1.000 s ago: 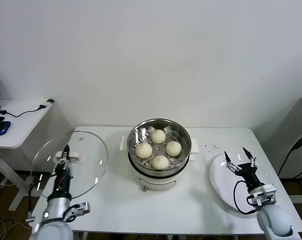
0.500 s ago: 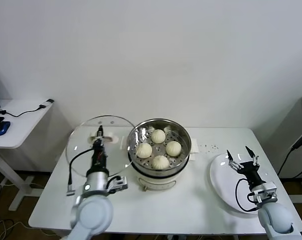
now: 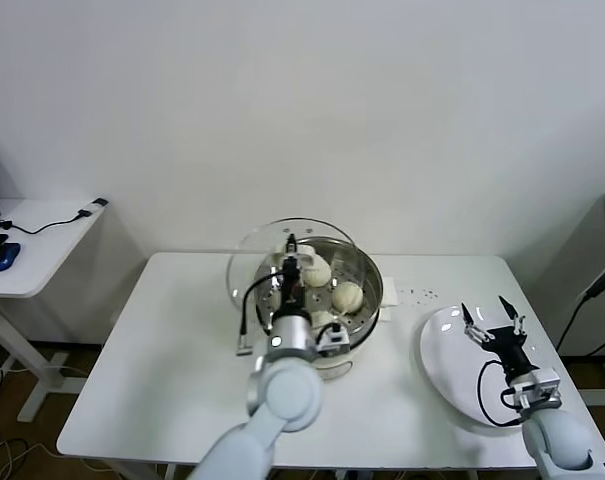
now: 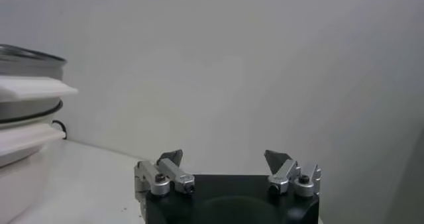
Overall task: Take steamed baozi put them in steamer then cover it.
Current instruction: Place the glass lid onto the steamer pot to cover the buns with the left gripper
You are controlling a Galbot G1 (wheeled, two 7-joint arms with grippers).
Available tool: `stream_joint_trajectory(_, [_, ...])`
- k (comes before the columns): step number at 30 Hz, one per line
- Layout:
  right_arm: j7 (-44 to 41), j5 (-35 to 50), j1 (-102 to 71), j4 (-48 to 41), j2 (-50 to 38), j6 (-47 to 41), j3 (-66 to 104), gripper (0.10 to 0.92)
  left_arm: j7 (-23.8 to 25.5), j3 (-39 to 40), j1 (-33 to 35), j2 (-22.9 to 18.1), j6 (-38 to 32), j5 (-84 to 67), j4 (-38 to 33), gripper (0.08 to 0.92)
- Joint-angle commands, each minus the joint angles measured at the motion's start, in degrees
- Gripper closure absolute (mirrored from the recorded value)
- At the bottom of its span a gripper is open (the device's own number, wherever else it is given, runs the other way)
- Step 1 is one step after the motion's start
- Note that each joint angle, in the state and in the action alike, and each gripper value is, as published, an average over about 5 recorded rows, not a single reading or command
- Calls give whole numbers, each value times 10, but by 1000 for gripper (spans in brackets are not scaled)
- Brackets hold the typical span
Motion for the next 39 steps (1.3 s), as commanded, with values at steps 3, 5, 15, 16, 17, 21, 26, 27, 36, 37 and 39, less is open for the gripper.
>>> stream_joint_trajectory(3, [-4, -1, -1, -8, 2, 3, 6, 203, -34, 41, -48, -94, 28, 10, 140, 853])
stream_joint_trajectory(5, [-5, -1, -1, -10, 2, 4, 7, 203, -34, 33, -46, -92, 28, 8, 146, 853])
stream_joint_trajectory(15, [-7, -9, 2, -14, 7, 6, 6, 203, -40, 16, -47, -79, 28, -9, 160, 853])
stream_joint_trajectory(16, [-7, -10, 2, -14, 8, 6, 6, 203, -40, 16, -47, -78, 28, -10, 160, 853])
stream_joint_trajectory(17, [-7, -11, 2, -14, 8, 6, 6, 203, -40, 15, -46, -77, 28, -11, 160, 853])
stream_joint_trajectory(21, [-8, -15, 3, -15, 10, 6, 6, 203, -39, 12, -43, -74, 28, -15, 157, 853])
stream_joint_trajectory(26, [-8, -16, 4, -17, 10, 6, 5, 203, -39, 12, -37, -72, 28, -17, 151, 853])
stream_joint_trajectory(27, [-8, -16, 5, -17, 10, 6, 5, 203, -39, 12, -36, -72, 28, -17, 150, 853])
stream_joint_trajectory(36, [-8, -19, 7, -20, 13, 8, 6, 203, -38, 11, -27, -67, 28, -17, 149, 853])
stream_joint_trajectory(37, [-9, -19, 7, -20, 14, 8, 6, 203, -38, 11, -26, -67, 28, -17, 150, 853])
stream_joint_trajectory(39, [-9, -20, 7, -21, 16, 8, 6, 203, -39, 11, -26, -66, 28, -17, 151, 853])
